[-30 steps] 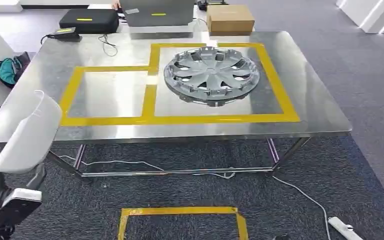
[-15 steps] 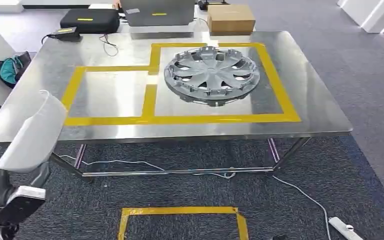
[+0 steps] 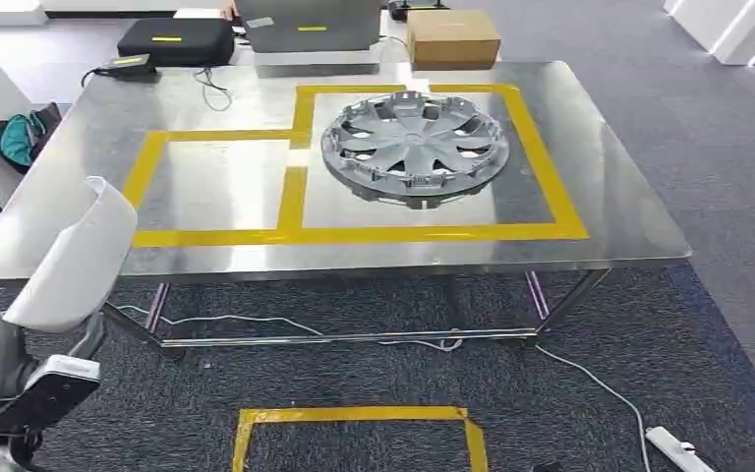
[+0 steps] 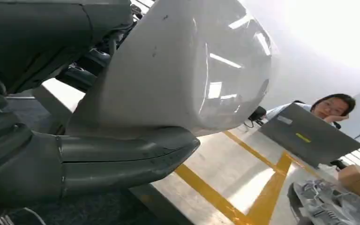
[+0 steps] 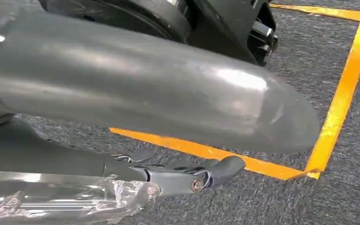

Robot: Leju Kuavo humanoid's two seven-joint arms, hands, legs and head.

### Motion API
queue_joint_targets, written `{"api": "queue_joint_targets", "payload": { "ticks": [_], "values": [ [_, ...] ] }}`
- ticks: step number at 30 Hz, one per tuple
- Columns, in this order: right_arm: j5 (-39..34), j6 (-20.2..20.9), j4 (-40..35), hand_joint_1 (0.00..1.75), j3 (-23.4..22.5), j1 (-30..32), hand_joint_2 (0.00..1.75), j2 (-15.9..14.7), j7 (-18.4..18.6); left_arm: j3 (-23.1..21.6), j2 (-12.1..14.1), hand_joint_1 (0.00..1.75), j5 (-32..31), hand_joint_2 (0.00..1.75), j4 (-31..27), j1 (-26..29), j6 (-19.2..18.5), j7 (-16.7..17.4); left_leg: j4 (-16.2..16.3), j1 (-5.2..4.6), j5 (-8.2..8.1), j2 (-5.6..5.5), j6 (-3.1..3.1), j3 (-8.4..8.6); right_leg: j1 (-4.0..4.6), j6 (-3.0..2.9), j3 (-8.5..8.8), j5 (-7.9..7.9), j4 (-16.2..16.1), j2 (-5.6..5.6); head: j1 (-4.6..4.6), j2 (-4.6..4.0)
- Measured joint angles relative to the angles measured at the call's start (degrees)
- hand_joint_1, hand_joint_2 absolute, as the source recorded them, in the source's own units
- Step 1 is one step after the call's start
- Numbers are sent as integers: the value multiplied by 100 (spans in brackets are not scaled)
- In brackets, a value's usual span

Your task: Take the parts from the cabinet and place them on the table.

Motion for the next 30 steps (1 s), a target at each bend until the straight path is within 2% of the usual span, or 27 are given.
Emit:
{"api": "queue_joint_targets", "payload": {
  "ticks": [5, 8, 12, 13, 14, 15, 17, 18, 19, 20, 21, 22, 23, 24, 25, 28, 29, 30],
  "values": [
    [57, -17, -50, 0, 37, 84, 0, 0, 57, -2, 24, 175, -13, 175, 87, -68, 17, 48, 3, -21, -7, -2, 12, -2, -24, 10, 3, 5, -7, 0, 0, 0],
    [76, -48, -87, 0, 42, 127, 0, 0, 133, -2, 44, 175, -13, 175, 133, -117, 20, 66, 7, -43, -13, -2, 34, -3, -46, 35, 2, 8, -9, 1, 0, 0],
    [144, -59, -242, 0, 72, 205, 0, 2, 323, -2, 55, 175, -31, 175, 162, -187, 20, 153, 10, -88, -3, 2, 101, -6, -90, 105, 6, 33, -49, 16, -4, 0],
    [151, -59, -286, 0, 74, 213, 0, 0, 348, -7, 55, 175, -31, 175, 162, -217, 17, 155, -71, -39, 43, 20, 150, 16, -72, 131, 6, 25, -42, 10, -4, 0],
    [153, -59, -319, 0, 74, 228, 0, 0, 372, -13, 55, 175, -33, 175, 162, -243, 13, 168, -110, -21, 70, 50, 165, 41, -66, 132, -61, -32, 42, -109, 2, 0],
    [153, -59, -352, 0, 74, 225, 0, 2, 387, -17, 55, 175, -31, 175, 162, -259, 15, 168, -117, -13, 73, 61, 185, 45, -57, 140, -177, -210, 291, -225, 50, 0],
    [155, -55, -389, 0, 87, 214, 0, 2, 396, -18, 55, 175, -31, 175, 177, -264, 11, 179, -116, -15, 58, 112, 199, 37, -76, 162, -603, -667, 1229, -295, 48, 0],
    [159, -55, -409, 0, 92, 223, 0, 2, 422, -24, 57, 175, -31, 175, 188, -269, 4, 192, -115, -15, 55, 130, 195, 36, -78, 176, -791, -813, 1630, -300, 52, 0],
    [170, -52, -437, 0, 94, 246, 0, 2, 444, -24, 59, 175, -31, 175, 201, -271, 2, 244, -114, -11, 48, 138, 184, 41, -88, 187, -875, -824, 1810, -301, 52, 0],
    [181, -52, -470, 0, 94, 271, 0, 0, 472, -24, 59, 175, -31, 175, 216, -268, 0, 269, -112, 2, 38, 142, 164, 49, -99, 197, -795, -682, 1658, -302, 50, 0],
    [212, -52, -490, 0, 98, 290, 0, 0, 492, -24, 63, 175, -33, 175, 234, -268, 0, 271, -108, 20, 26, 142, 136, 65, -109, 205, -583, -463, 1267, -307, 52, 0],
    [247, -52, -516, 0, 116, 308, 0, 0, 507, -20, 72, 175, -35, 175, 254, -268, 0, 271, -99, 45, 5, 143, 100, 92, -123, 217, -263, -207, 691, -325, 50, 0],
    [273, -52, -537, 0, 131, 317, 0, 0, 513, -18, 77, 175, -37, 175, 271, -268, 0, 271, -76, 55, -22, 142, 46, 115, -147, 249, 41, -47, 155, -367, 57, 0],
    [288, -48, -538, 0, 153, 308, 0, 11, 531, -13, 92, 175, -39, 175, 278, -266, 2, 271, -55, 13, -44, 137, -13, 106, -112, 253, 89, -186, 60, -350, 83, 0],
    [297, -46, -557, 0, 168, 310, 0, 13, 533, -4, 105, 175, -46, 175, 288, -265, 2, 269, -43, 10, -42, 136, -46, 102, -124, 150, 119, -160, 57, -303, 63, 0],
    [400, -101, -590, 0, 201, 353, 0, 13, 597, 2, 133, 175, -101, 175, 299, -266, 2, 273, -107, 43, -19, 136, -145, 125, -90, 13, 97, -171, 83, -289, 44, 0],
    [426, -120, -621, 0, 216, 378, 0, 9, 610, 2, 142, 175, -105, 175, 302, -267, 2, 273, -62, 60, -73, 135, -180, 128, -111, -41, 120, -159, 62, -287, 39, 0],
    [466, -133, -636, 0, 234, 375, 0, 9, 619, 7, 151, 175, -118, 175, 306, -272, 2, 273, 139, 55, -200, 133, -185, 34, -108, -80, 129, -171, 62, -284, 20, 0]
  ]
}}
